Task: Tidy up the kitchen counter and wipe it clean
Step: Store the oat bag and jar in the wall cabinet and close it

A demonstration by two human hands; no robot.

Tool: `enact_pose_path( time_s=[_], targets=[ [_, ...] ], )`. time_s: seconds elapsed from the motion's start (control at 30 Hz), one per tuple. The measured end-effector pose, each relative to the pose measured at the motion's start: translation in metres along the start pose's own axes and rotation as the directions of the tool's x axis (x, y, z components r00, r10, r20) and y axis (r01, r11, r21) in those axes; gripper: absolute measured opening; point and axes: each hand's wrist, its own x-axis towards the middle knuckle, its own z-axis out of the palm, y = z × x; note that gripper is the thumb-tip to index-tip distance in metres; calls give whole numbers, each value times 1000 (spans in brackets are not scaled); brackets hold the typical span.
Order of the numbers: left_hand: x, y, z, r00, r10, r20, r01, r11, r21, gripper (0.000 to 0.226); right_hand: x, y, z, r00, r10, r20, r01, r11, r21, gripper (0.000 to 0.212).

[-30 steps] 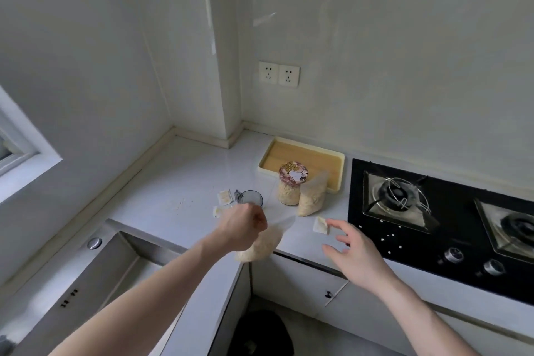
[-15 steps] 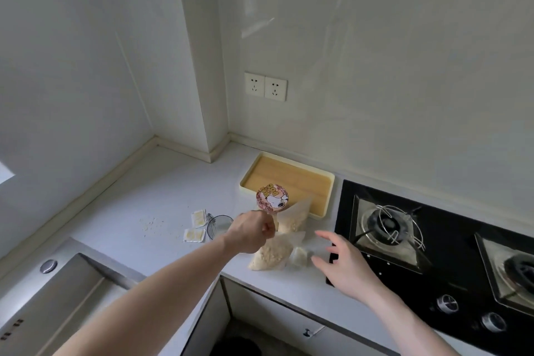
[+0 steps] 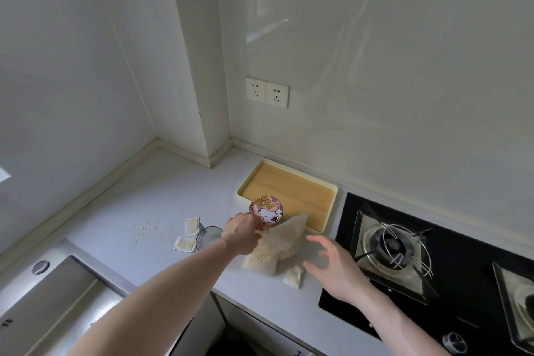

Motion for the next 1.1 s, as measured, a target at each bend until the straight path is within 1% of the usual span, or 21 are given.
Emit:
enact_pose_path(
  time_s=[0.1,0.17,0.27,0.37,0.5,0.6,0.7,0.77,0.87,0.97,1.1],
  targets=[
    [0,-2,-4,1000,19,19,-20,999,40,32,1,-1,4,1000,-2,-2,2,1000,11,56],
    [-4,-4,-15,999,39,9,-40,998,52,36,1,-6,5,1000,-7,-3,7,1000,1,57],
    [-11,-4,-43,995,93,-35,-90,993,73,37,3,-19,2,1000,-24,-17,24,1000,-12,57],
    [-22,-1,-91,979,185,-90,-176,980,92,31,6,-40,-6,996,-70,-58,68,997,-34,56],
    [-43,4,-167,918,315,-242,-291,948,130,30,9,-85,-31,974,-181,-137,168,981,-97,59],
    [-63,9,-227,854,374,-362,-345,927,144,31,5,-132,-54,934,-302,-190,283,952,-120,58],
    [-79,19,-288,778,430,-458,-388,902,189,36,-2,-181,-87,862,-438,-255,413,899,-148,55],
    [-90,29,-332,709,464,-531,-413,883,221,37,-8,-218,-114,795,-520,-313,487,854,-183,52],
    [-106,43,-393,617,488,-618,-426,867,259,38,-23,-272,-151,660,-635,-402,585,770,-255,50],
    [-116,51,-441,550,490,-676,-408,864,294,41,-36,-315,-177,537,-718,-443,645,688,-333,50],
    [-128,54,-495,466,487,-738,-377,864,332,46,-55,-361,-203,399,-787,-472,680,598,-423,49]
  ],
)
